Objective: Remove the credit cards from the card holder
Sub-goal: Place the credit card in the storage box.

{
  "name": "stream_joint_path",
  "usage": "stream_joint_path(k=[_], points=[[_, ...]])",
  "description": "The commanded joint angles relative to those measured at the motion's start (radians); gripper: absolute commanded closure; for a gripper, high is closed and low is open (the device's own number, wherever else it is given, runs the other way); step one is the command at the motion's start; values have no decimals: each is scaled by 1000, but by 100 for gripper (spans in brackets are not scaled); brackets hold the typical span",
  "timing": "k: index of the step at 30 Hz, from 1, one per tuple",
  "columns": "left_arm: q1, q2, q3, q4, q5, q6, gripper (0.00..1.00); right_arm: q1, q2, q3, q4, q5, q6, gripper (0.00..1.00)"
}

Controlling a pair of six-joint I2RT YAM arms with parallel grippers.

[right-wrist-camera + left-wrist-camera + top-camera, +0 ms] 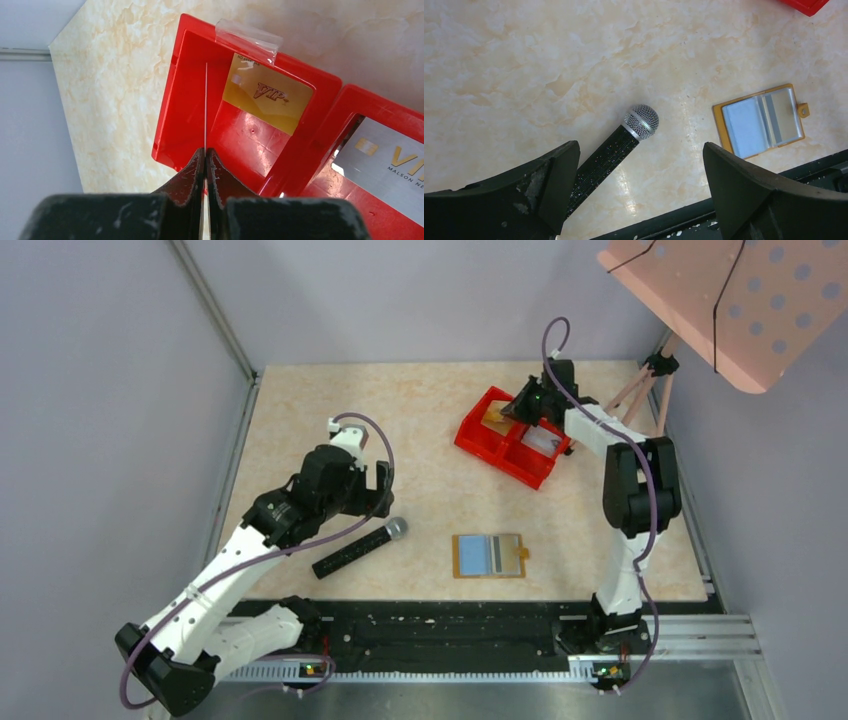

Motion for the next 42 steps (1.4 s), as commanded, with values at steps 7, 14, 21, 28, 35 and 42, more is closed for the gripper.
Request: stream_joint_path(k=[7,14,21,28,35,42], points=[[2,-26,-6,39,16,21,1,-6,56,91,-12,43,46,100],[1,-37,-9,43,11,22,1,-8,91,133,-42,70,62,98],[2,-40,-11,43,14,22,2,-11,110,156,-52,84,84,88],[2,-50,-14,45,7,23,2,-14,123,164,-60,92,89,85],[1,-50,-15,44,7,24,2,-20,134,180,-75,104,90,82],[2,-56,-15,47,10,24,2,-22,148,204,-87,114,86,79]])
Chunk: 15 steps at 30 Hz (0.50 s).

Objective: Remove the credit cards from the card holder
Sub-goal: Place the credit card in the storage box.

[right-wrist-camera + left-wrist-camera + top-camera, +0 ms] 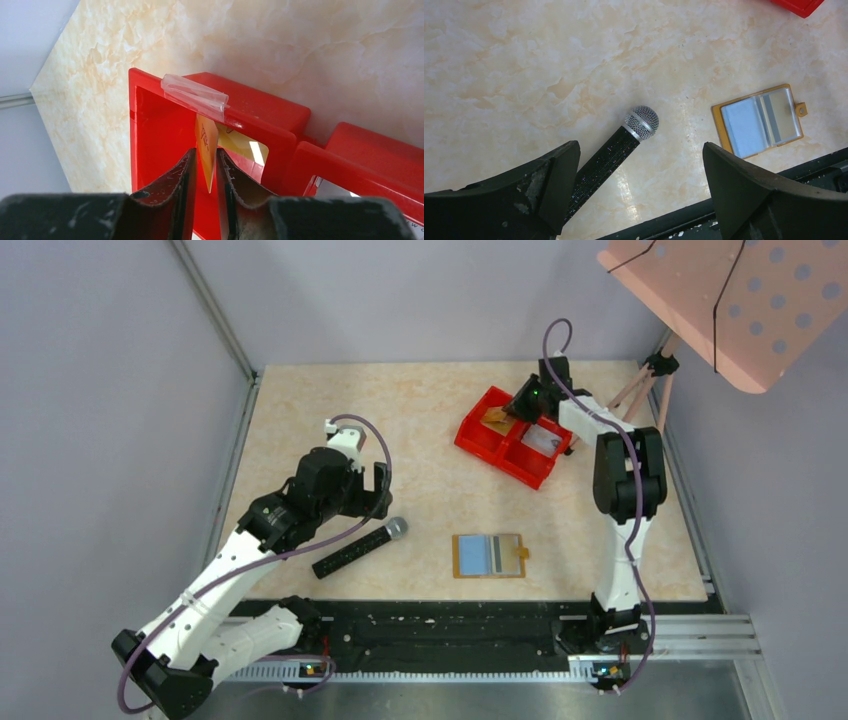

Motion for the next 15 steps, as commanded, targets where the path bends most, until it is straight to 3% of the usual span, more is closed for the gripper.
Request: stream_joint_path(k=[1,15], points=[[1,-26,-7,44,4,8,2,-13,11,59,-3,20,-1,78],[2,-33,-9,45,6,6,2,-15,-45,78,-44,67,-28,74]])
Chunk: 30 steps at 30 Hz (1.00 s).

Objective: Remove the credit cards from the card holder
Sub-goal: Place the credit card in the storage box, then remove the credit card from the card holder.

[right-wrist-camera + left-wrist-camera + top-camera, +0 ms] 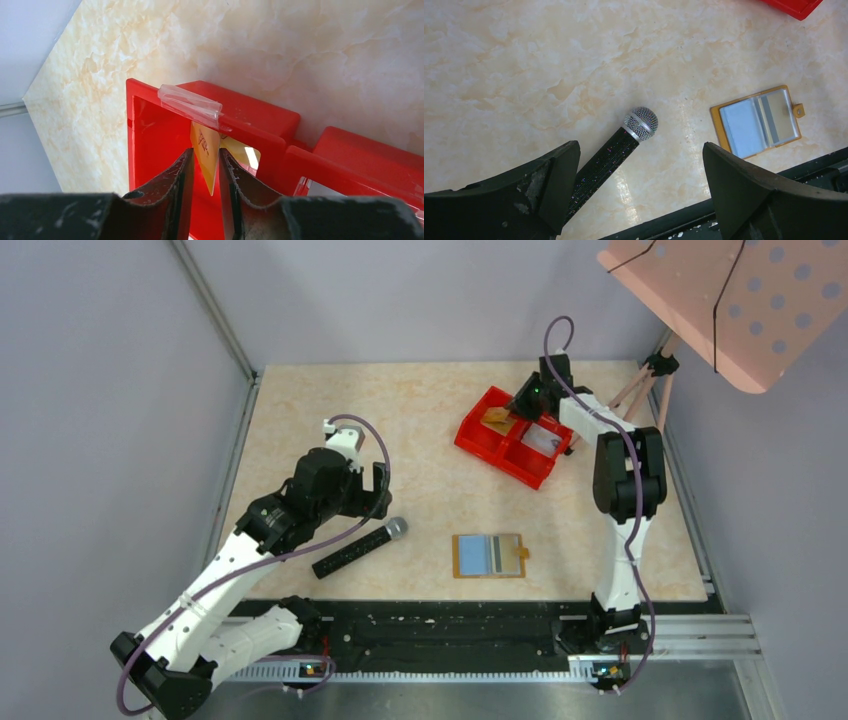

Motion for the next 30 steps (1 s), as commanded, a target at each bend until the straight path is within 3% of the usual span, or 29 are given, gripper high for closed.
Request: stream_joint_path(k=[1,17,25,30], points=[[1,-22,-8,43,8,7,2,-11,-56,47,-22,37,-26,74],[2,-21,-13,45,-2,8,2,-10,-105,90,-69,42,-52,70],[1,-5,-10,47,13,11,2,12,-212,3,-51,-15,-111,71],[1,11,-4,53,92,6,3,47,-341,-114,-49,-72,-186,71]])
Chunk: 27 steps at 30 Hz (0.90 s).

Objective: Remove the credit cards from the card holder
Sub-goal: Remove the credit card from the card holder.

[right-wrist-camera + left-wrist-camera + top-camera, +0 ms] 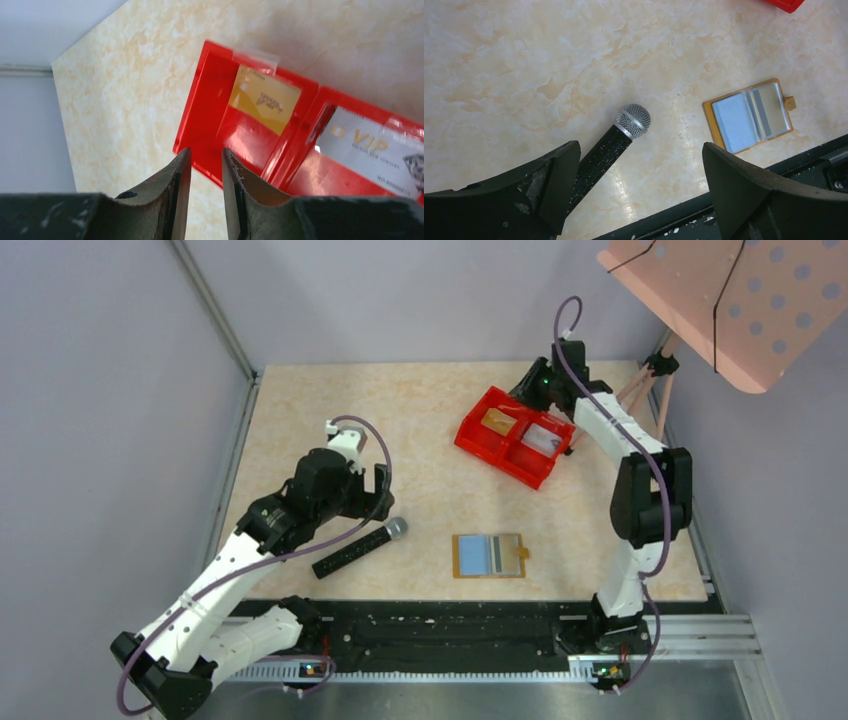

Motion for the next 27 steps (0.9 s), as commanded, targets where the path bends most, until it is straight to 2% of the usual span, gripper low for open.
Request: stream_joint_path(k=[1,5,8,10,19,23,27], points=[[1,19,2,55,94,0,3,39,-179,-111,19,-63,-87,71],[2,44,-3,94,260,-30,5,79,-340,-289,41,-60,-118,70],[0,59,-40,176,408,-82,8,116,-479,-456,71,-48,-114,70],[-16,77,-69,229,456,-123,10,142,-566,-562,80,-40,-107,70],[-139,257,-167,472,495,-282,17,209,-973,-1043,169,-84,39,70],[-163,390,-154,533,510,-311,21,230,-1086,-1178,174,-125,83,70],[-184,514,-151,632,534,-339,30,247,-1184,-1265,146,-118,101,70]])
